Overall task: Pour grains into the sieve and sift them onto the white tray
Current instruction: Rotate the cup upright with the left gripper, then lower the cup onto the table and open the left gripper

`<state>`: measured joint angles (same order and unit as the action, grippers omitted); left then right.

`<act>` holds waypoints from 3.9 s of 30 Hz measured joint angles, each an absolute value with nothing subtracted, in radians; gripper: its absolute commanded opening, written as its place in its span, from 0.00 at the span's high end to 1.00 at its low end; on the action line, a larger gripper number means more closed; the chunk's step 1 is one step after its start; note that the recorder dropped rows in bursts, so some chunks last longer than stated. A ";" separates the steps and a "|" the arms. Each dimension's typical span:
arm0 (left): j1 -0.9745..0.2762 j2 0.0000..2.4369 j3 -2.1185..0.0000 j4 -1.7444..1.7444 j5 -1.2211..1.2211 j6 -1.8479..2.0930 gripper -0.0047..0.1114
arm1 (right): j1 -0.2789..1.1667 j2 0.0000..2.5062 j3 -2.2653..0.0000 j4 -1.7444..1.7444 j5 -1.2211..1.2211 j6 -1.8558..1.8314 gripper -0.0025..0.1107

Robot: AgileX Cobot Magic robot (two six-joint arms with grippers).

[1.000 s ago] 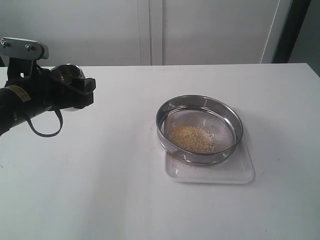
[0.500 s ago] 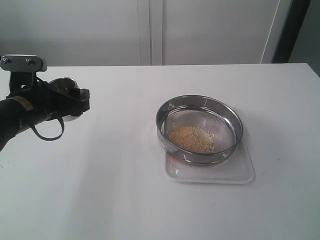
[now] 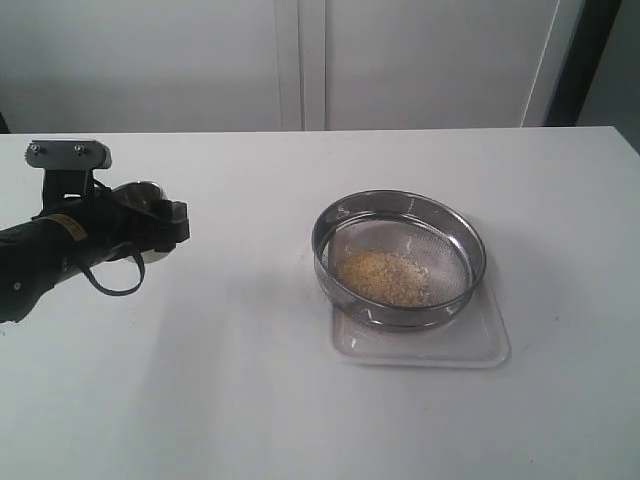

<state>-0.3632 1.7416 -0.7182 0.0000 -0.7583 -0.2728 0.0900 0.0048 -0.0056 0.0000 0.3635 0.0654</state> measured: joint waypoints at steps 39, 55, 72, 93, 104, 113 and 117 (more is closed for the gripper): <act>-0.363 1.889 -0.730 0.000 -0.783 -0.270 0.60 | 0.090 0.005 -0.006 0.000 0.363 0.065 0.98; -0.363 1.862 -0.737 0.000 -0.670 -0.270 0.20 | 0.090 0.005 -0.006 0.000 0.363 0.065 0.98; -0.363 1.683 -0.737 0.071 -0.372 -0.269 0.20 | 0.090 0.005 -0.006 0.000 0.363 0.065 0.98; -0.363 1.502 -0.737 0.073 0.174 -0.280 0.60 | 0.090 0.005 -0.006 0.000 0.363 0.065 0.98; -0.363 1.369 -0.737 0.075 0.390 -0.182 0.96 | 0.090 0.005 -0.006 0.000 0.363 0.065 0.98; -0.363 1.319 -0.737 0.104 0.456 -0.137 0.96 | 0.090 0.005 -0.006 0.000 0.363 0.065 0.98; -0.363 1.311 -0.737 0.127 0.459 -0.135 0.96 | 0.090 0.005 -0.006 0.000 0.363 0.065 0.98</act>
<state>-0.3632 1.3109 -0.7367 0.1270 0.4588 -0.1351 0.0900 0.0048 -0.0056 0.0000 0.3635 0.0654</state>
